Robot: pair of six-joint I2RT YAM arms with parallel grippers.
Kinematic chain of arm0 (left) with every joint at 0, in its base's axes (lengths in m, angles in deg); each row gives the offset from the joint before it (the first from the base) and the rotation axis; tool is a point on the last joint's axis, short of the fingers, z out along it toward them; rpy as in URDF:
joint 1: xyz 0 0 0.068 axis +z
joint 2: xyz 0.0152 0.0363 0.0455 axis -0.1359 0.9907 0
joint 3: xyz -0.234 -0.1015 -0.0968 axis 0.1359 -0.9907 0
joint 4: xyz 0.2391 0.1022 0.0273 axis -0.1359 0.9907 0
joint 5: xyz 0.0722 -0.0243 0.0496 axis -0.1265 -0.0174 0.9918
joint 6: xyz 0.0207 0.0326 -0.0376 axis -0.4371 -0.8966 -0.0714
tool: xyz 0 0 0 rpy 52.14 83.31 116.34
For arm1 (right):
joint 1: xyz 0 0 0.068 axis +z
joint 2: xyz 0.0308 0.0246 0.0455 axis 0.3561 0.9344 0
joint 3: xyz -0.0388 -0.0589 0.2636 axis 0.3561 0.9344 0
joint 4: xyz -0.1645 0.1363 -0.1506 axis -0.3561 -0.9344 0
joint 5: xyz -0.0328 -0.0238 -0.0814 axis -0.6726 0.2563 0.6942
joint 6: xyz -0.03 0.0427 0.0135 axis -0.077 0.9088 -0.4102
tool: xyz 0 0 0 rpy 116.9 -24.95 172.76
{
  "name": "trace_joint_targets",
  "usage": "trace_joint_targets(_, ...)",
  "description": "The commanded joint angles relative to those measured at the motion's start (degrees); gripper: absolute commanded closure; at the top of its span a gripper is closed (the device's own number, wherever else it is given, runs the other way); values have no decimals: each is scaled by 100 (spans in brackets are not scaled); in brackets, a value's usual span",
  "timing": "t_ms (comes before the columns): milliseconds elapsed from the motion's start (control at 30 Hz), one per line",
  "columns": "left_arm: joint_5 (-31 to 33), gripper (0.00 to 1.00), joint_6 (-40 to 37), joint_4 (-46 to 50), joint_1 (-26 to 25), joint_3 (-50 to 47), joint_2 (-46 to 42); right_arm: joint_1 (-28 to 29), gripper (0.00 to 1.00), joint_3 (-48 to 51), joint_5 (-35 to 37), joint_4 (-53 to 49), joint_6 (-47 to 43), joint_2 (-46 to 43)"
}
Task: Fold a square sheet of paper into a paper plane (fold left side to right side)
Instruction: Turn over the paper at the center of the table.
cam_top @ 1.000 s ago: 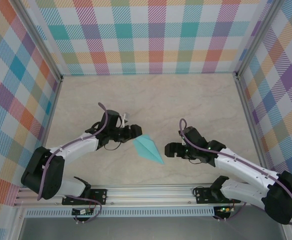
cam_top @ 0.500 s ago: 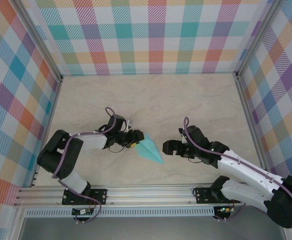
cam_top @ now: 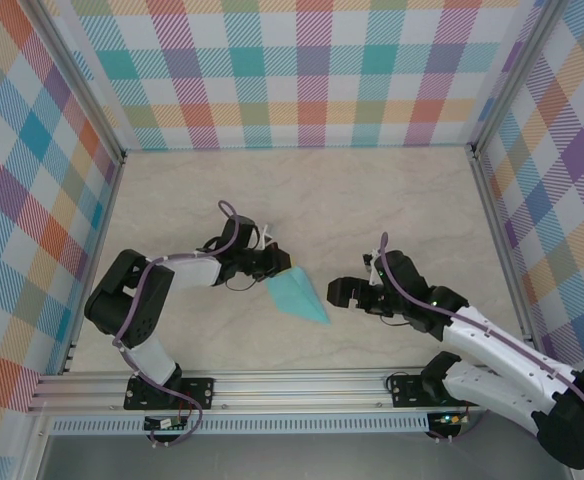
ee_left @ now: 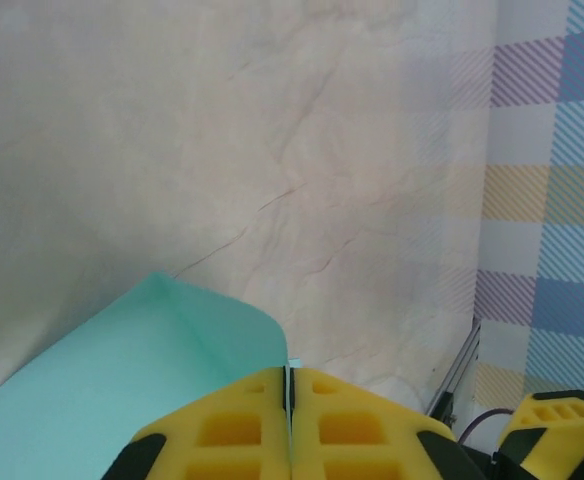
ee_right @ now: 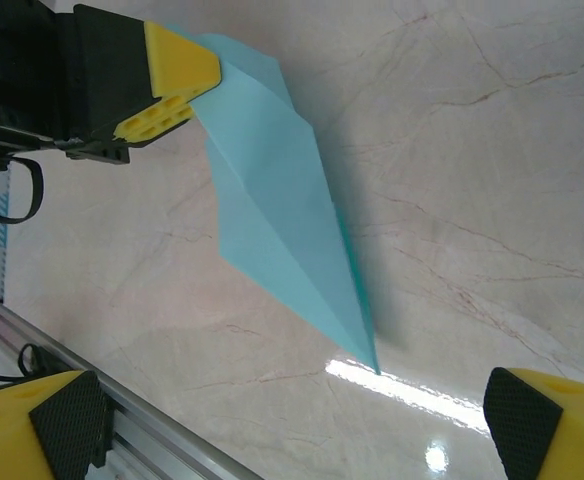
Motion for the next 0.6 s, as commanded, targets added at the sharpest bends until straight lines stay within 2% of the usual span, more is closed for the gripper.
trace_joint_targets(0, -147, 100, -375, 217, 30, 480, -310, -529, 0, 185, -933, 675, 151, -109)
trace_joint_targets(167, -332, 100, -622, 654, 48, 1115, -653, -1467, 0, 304, -2489, 1557, 32, 28)
trace_joint_targets(267, -520, 100, -621, 661, 58, 1407, -786, -1756, 0, 306, -3117, 2107, 23, 34)
trace_joint_targets(400, -765, 100, -424, 459, 57, 1674, -901, -1795, 0, 152, -3489, 2476, -109, 86)
trace_joint_targets(567, -1099, 100, -1, 183, 57, 1953, -1024, -1833, 0, -32, -3496, 2472, -490, 122)
